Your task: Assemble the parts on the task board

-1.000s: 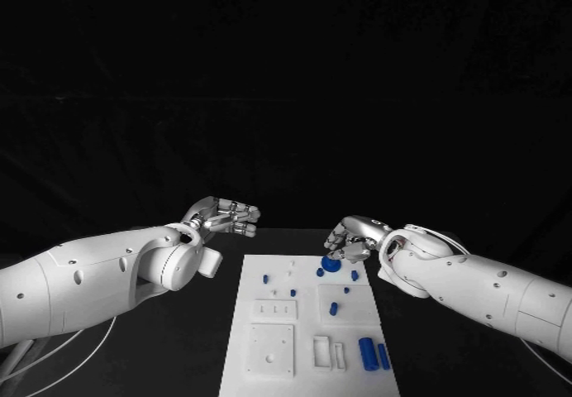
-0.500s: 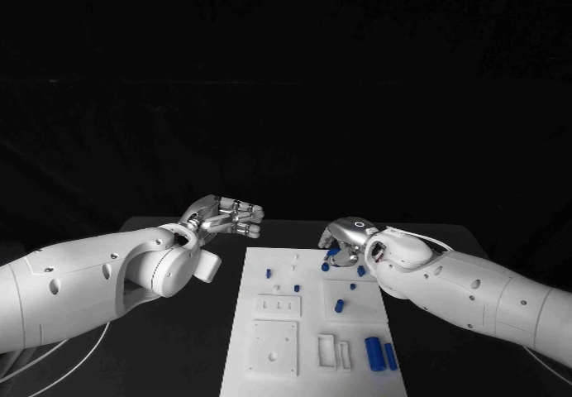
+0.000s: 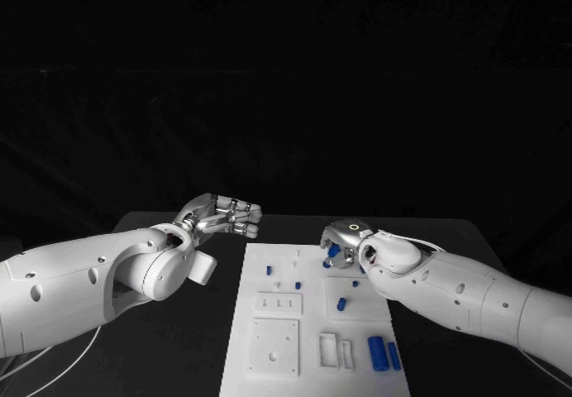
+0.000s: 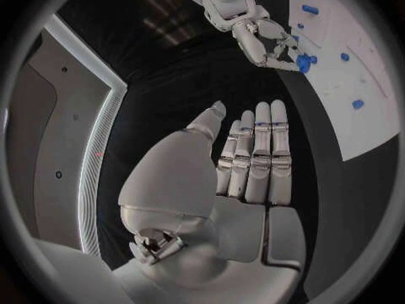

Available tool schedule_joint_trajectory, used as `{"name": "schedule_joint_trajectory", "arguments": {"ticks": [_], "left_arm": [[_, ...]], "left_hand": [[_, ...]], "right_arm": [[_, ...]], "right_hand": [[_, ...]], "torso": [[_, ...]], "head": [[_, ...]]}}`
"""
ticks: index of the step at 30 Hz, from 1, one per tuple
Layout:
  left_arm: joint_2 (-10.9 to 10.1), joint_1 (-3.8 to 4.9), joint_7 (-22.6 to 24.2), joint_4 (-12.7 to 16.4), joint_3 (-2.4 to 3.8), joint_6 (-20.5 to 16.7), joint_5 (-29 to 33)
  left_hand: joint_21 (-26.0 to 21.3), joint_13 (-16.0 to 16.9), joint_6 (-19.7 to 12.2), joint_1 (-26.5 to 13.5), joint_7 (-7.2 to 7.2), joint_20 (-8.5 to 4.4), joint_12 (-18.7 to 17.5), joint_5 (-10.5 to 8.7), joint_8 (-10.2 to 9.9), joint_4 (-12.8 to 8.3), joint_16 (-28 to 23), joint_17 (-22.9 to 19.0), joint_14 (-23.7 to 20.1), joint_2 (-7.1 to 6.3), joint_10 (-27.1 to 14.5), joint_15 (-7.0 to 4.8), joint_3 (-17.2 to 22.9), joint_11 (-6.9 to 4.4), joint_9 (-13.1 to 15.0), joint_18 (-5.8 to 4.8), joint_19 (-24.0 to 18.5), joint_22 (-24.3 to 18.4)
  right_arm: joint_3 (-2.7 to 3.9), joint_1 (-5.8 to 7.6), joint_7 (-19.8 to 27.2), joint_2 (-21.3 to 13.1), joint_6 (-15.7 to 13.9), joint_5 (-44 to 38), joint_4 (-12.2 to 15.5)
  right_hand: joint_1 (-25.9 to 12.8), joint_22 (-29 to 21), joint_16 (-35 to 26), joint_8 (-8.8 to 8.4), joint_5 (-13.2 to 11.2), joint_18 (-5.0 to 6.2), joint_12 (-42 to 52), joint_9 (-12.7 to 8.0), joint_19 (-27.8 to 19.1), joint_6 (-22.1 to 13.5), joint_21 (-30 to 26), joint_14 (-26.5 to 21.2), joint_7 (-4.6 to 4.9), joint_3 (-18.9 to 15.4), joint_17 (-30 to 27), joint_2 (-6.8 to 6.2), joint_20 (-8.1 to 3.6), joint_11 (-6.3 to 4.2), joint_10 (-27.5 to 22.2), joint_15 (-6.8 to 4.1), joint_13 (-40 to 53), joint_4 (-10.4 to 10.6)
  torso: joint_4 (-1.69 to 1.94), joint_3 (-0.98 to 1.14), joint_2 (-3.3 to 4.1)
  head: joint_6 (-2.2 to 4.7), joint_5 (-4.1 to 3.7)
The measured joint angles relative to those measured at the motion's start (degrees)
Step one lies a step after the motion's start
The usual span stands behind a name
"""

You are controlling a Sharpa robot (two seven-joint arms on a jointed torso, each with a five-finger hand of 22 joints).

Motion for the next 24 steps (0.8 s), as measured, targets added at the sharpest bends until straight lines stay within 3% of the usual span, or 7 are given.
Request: {"name": "schedule_joint_trajectory", "arguments": {"ticks": [17,24], "left_arm": [[-0.42,0.92,-0.39,0.94,0.17,-0.01,-1.04],[-0.69,1.15,-0.53,1.1,0.19,-0.01,-1.27]], "left_hand": [[0.0,-0.01,-0.2,0.01,0.21,0.0,0.0,0.0,0.0,-0.12,0.0,0.04,-0.17,0.01,-0.22,0.16,-0.12,0.21,-0.01,0.0,0.0,-0.28],[0.0,-0.01,-0.19,0.01,0.22,0.0,0.0,0.0,0.0,-0.12,0.0,0.09,-0.21,0.01,-0.22,0.21,-0.12,0.21,-0.01,0.0,0.0,-0.33]], "right_arm": [[-0.14,-0.56,-0.2,0.31,1.79,-1.24,-1.16],[-0.06,-0.7,0.03,0.34,2.34,-1.3,-1.25]], "right_hand": [[-0.23,6.02,1.31,0.0,0.45,-0.07,0.0,0.0,0.73,0.25,-2.83,-0.2,-0.24,2.27,-0.23,-0.23,-0.32,-0.22,0.22,-0.2,-0.01,-0.98],[-0.87,8.25,1.82,0.0,0.29,-0.1,0.0,0.01,0.73,1.06,-2.85,-0.32,-0.13,5.5,-0.23,-0.04,-0.32,-0.38,1.44,-0.32,-0.04,-1.22]], "torso": [[0.54,0.23,1.91],[0.69,0.36,2.61]], "head": [[0.98,-0.75],[1.43,-0.9]]}}
